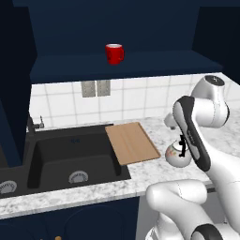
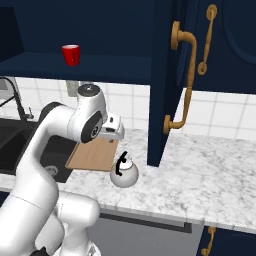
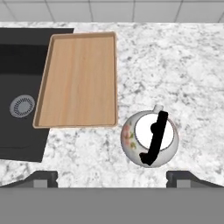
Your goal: Pick the kettle from the counter and place it on the tray. Then pick the mug from the cabinet and place it on the tray. Then close the cabinet doors.
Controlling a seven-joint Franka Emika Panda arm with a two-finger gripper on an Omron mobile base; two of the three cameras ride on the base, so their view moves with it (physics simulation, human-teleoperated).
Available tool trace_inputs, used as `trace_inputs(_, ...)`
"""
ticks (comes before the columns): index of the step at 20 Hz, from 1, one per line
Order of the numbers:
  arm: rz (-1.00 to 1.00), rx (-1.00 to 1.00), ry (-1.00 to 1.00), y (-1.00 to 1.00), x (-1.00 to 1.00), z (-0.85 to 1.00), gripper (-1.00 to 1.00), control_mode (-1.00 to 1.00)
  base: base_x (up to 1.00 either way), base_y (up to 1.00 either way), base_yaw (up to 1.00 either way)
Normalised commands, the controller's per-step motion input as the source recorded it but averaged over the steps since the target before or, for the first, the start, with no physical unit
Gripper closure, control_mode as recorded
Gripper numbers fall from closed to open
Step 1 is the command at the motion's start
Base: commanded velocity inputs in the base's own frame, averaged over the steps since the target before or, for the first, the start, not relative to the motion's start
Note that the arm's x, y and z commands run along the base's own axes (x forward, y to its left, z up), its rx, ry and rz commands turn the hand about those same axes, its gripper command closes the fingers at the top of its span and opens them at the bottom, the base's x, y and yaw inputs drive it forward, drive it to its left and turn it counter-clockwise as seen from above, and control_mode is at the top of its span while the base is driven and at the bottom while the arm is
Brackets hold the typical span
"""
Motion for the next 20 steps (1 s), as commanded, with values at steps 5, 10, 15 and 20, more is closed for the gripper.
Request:
trace_inputs(5,-0.01,0.00,-0.02,-0.28,0.06,-0.26,-1.00,-1.00,0.00,0.00,0.00)
trace_inputs(10,-0.11,0.00,0.00,-0.14,0.37,-0.38,-1.00,-1.00,0.00,0.00,0.00)
trace_inputs(15,-0.07,0.01,0.02,-0.22,0.50,-0.47,-1.00,-1.00,0.00,0.00,0.00)
trace_inputs(20,-0.14,0.00,0.00,-0.07,0.52,-0.42,-1.00,-1.00,0.00,0.00,0.00)
